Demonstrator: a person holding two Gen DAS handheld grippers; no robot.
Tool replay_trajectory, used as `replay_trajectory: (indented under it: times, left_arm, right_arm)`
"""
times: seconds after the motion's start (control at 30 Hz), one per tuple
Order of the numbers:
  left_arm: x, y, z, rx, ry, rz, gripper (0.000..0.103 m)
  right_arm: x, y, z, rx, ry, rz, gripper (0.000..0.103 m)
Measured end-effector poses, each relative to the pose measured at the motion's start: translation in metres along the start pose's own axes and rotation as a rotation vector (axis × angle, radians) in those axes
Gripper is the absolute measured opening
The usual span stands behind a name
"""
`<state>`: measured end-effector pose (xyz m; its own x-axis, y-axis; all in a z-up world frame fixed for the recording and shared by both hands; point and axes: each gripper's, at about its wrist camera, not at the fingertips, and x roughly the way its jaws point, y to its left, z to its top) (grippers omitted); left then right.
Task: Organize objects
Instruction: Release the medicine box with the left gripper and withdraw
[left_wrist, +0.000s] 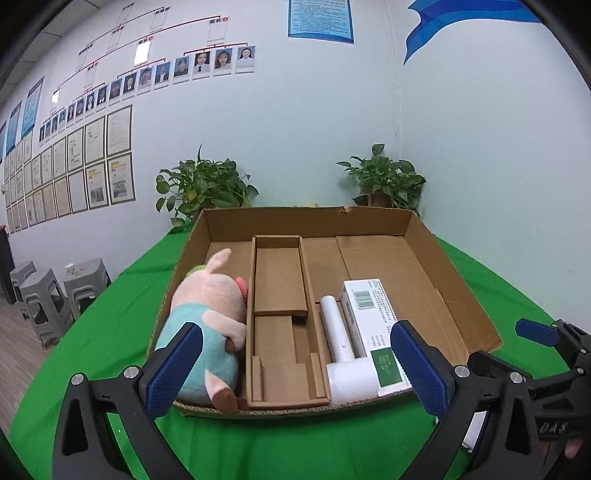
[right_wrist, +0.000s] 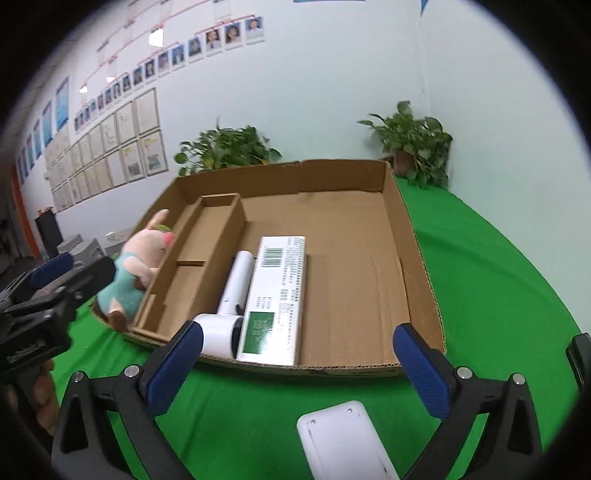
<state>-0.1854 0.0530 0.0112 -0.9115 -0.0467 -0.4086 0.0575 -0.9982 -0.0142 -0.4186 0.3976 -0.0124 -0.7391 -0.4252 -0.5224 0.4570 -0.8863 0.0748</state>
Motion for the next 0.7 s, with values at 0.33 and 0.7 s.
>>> replay_trajectory:
  times: [0.33,0.7]
  left_arm:
    - [-0.009,-0.002,-0.014,-0.018,0.011,0.041,0.103]
    - [-0.003,0.008,-0.049,-0.068,0.139,-0.104,0.103]
  right_arm:
    - [-0.014,0.001,-0.017,-0.052,-0.028,0.049,0.102]
    - [0.0,-0.018,-0.049,-0.039,0.103,0.057,0.102]
